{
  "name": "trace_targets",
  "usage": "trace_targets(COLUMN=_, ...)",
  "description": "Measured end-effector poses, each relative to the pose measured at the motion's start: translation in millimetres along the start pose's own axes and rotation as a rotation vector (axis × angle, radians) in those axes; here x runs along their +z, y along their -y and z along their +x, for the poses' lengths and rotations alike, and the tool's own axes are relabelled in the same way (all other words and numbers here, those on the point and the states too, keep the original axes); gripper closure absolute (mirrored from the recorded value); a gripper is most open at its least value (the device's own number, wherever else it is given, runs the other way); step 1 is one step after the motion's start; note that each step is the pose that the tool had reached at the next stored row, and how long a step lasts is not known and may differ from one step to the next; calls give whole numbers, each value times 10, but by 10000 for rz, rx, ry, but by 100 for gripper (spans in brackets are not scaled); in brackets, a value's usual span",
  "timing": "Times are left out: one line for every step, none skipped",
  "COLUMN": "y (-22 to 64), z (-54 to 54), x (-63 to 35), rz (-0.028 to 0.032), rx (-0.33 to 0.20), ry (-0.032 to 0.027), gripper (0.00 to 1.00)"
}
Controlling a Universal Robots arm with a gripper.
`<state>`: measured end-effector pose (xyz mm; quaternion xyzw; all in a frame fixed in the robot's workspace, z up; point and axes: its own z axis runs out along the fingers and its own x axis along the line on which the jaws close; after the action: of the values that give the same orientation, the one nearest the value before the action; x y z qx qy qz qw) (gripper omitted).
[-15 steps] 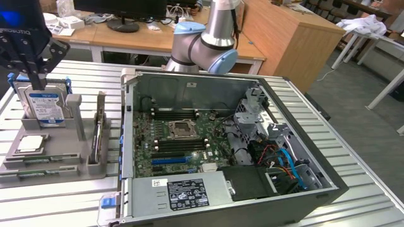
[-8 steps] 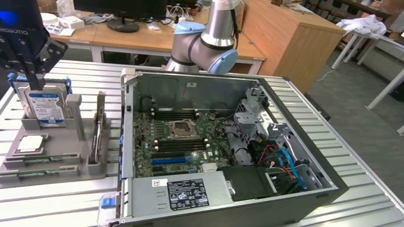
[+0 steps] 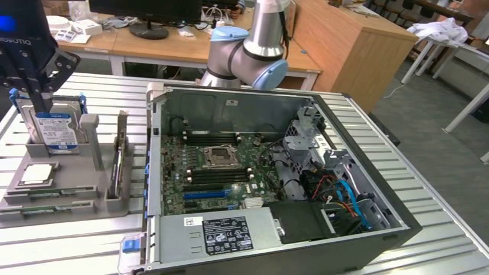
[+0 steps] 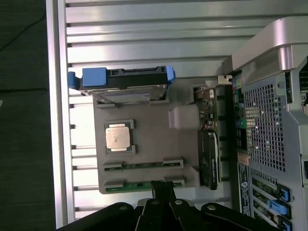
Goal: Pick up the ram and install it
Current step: 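Reach for the ram, then pick up the ram and move it above insertion slot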
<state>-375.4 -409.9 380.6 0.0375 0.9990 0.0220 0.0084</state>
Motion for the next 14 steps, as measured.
trace_targets(y=26, z=-2, x=-2, rz=1, rx=0, ry=-1, gripper=89)
trace_targets(y=50, z=-3, x=-3, rz=1, rx=0, ry=-1, gripper=89)
trace_targets(y=73, z=-5, x=-3, rz=0, rx=0, ry=-1, gripper=89)
trace_targets(y=91, z=-7, x=-4, rz=0, rx=-1, ry=0, gripper=89)
trace_targets(y=101, z=-8, x=-4, rz=0, rx=-1, ry=0, gripper=89)
trace_targets(y=103, z=-8, x=-4, rz=0, rx=-1, ry=0, gripper=89)
trace_targets(y=103, z=-8, x=-4, rz=0, rx=0, ry=0, gripper=89)
trace_targets(y=103, z=-8, x=-4, rz=0, rx=0, ry=1, gripper=89)
trace_targets(y=103, z=-8, x=-5, rz=0, rx=0, ry=0, gripper=89)
trace_targets(y=103, z=-8, x=-5, rz=0, rx=-1, ry=0, gripper=89)
trace_targets(y=103, z=-8, x=-4, rz=0, rx=-1, ry=0, gripper=89)
trace_targets(y=103, z=-8, x=-5, rz=1, rx=0, ry=0, gripper=89)
trace_targets(y=103, z=-8, x=-4, rz=0, rx=-1, ry=0, gripper=89)
trace_targets(y=103, z=-8, x=-5, rz=0, rx=-1, ry=0, gripper=89)
